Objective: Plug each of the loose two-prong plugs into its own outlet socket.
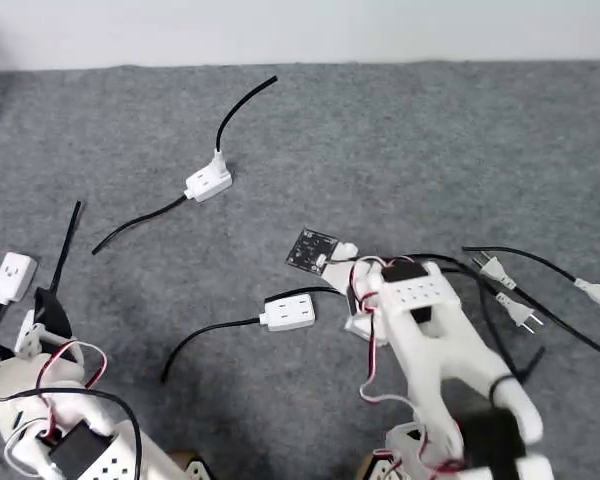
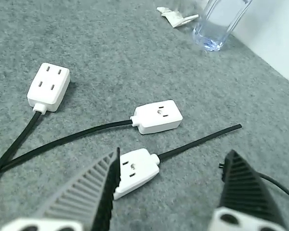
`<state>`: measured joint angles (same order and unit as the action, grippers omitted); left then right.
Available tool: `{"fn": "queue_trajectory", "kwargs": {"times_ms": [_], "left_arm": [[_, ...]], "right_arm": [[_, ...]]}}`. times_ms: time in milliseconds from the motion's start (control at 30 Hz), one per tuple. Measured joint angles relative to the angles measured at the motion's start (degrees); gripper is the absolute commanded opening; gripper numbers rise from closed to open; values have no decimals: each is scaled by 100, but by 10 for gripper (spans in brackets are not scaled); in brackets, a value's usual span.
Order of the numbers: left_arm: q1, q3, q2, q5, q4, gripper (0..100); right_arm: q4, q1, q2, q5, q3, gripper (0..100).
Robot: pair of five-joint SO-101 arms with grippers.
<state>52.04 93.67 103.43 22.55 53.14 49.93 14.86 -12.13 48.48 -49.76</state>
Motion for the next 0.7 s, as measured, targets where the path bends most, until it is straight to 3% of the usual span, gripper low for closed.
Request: {"fn": "queue_trajectory", "kwargs": {"times_ms": [67,167,267,467,567,700], "left_arm": [[0,0,0,0,0,324],[0,0,0,0,0,324],[0,0,0,0,-9,324],[0,0,0,0,-18,324],[0,0,0,0,-18,324],[0,0,0,0,-18,324]], "right_arm": [[0,0,237,9,176,0],[0,-9,571,0,431,65],[-9,-9,782,0,580,2],[-53,-26,826,-70,615,8],[-246,-202,738,-844,615,8],[-527,-914,211,-2725,1037,8]]}}
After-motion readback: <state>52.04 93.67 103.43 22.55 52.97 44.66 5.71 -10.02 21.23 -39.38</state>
